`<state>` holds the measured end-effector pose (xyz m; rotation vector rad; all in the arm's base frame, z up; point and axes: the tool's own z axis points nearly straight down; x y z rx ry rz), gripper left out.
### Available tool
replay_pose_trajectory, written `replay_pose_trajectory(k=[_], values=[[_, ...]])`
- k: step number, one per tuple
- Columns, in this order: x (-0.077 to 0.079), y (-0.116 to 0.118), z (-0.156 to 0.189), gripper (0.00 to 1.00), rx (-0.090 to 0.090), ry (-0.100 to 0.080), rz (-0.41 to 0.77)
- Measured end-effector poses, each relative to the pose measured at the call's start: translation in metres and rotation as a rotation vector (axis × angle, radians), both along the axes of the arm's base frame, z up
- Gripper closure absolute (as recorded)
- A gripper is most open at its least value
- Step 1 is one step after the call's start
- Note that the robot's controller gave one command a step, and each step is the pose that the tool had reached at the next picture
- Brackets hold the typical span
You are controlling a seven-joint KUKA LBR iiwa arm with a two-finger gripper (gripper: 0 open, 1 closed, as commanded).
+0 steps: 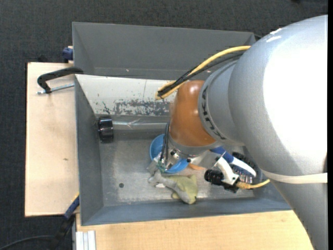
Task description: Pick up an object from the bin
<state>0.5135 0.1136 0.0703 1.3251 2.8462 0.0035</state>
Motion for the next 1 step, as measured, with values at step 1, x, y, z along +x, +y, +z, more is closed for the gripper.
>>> replay_pose_trajectory(k=[1], values=[[0.0014, 0.0014, 0.0463, 1.0, 0.001, -0.004, 0.003]])
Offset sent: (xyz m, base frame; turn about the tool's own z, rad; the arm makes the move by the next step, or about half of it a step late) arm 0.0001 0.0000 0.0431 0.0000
